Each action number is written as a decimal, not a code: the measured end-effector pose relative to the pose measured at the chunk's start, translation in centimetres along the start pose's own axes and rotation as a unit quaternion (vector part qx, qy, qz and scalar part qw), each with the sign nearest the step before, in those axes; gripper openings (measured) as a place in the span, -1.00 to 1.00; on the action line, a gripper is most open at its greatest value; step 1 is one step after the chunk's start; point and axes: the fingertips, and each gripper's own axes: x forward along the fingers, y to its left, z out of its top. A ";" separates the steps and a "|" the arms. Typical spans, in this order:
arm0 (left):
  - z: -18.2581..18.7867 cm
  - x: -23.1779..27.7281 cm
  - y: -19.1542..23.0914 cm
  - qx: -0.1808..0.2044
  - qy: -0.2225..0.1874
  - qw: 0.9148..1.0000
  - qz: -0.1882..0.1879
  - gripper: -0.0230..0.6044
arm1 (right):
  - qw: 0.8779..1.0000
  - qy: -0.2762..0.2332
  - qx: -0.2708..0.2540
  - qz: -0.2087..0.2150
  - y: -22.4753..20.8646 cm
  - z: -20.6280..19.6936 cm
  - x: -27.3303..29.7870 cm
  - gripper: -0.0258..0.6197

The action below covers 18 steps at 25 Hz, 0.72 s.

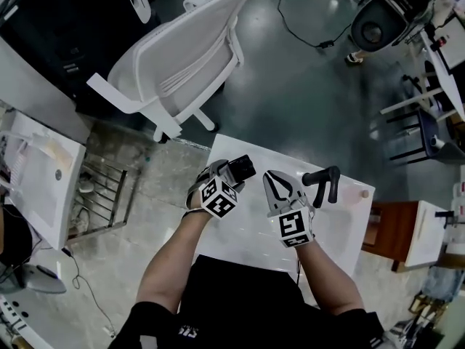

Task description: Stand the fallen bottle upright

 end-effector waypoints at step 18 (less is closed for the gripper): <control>4.5 -0.2 -1.8 -0.079 -0.050 0.996 0.011 0.19 | 0.988 0.051 0.087 -0.114 -0.2 -4.1 -12.5 -0.85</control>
